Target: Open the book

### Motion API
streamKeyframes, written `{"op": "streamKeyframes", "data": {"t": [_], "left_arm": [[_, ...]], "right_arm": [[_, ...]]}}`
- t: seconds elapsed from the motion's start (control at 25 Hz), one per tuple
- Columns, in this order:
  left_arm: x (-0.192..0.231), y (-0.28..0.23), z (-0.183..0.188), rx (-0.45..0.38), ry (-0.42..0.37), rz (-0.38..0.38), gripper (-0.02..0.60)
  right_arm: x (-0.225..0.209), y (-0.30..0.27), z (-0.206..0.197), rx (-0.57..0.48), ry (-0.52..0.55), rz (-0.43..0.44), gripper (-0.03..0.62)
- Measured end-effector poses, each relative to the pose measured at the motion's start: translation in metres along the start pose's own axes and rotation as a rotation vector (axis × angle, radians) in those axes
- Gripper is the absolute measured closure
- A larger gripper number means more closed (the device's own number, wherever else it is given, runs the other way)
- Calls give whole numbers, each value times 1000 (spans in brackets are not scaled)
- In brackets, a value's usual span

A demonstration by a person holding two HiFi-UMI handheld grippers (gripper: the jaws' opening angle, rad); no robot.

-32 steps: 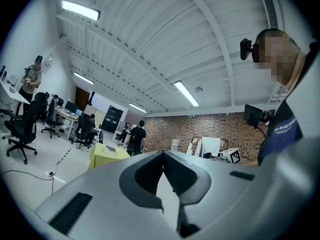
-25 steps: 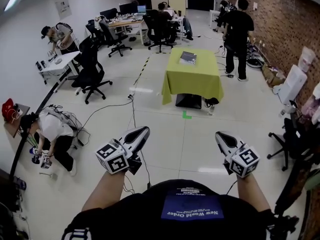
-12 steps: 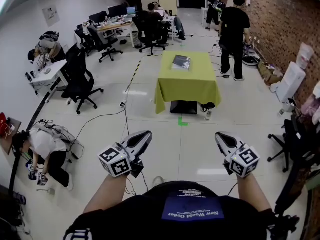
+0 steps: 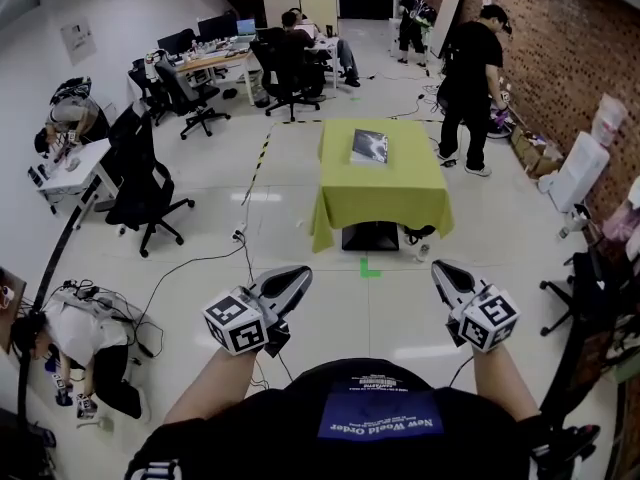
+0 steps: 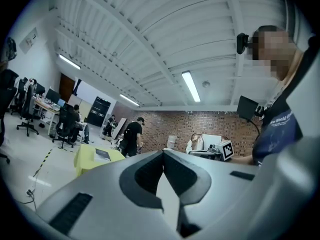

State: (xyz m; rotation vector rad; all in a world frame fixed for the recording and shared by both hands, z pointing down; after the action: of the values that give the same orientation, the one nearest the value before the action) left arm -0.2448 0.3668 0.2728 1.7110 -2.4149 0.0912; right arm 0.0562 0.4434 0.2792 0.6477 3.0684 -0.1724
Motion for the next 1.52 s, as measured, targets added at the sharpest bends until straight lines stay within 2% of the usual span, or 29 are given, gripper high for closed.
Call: {"op": "streamKeyframes", "data": {"t": [0.2,0.32,0.64,0.84,1.0,1.16,1.4,1.52], "left_arm": [[56,-34,5,-10,20,-1,575],[89,-61,3,2,19,28,575],[163,-177,24,-40,-5,147,575],[196,-252,36,-47,-11,181,575],[226,-298,36,-16,1,163,575],[272,-326,32,-10,18,137,575],[383,-364,40,-10,1,10,575],[441,-387,49,20,15,-59,575]], "right_arm": [[-37,-54,-1,37,4,8,608],[-73,-87,-5,35,-11,28,608],[-208,-188,16,30,51,169,608],[-282,-236,37,12,99,233,608],[-324,-267,38,15,72,233,608],[-350,-304,32,26,45,206,608],[-375,-394,38,27,51,116,608],[-389,-437,46,34,24,58,609]]}}
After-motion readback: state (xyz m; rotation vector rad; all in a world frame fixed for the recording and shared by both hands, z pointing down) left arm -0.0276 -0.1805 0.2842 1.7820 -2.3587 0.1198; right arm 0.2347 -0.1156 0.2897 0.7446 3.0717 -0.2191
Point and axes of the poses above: the fingertips, and each gripper's own axes: y backward along the fingers, x to its left, z out of its top, the point moved 5 cm from there along y, backward along the fingers, and after that the axes turned 4 degrees about -y, right-handed, at the moved point
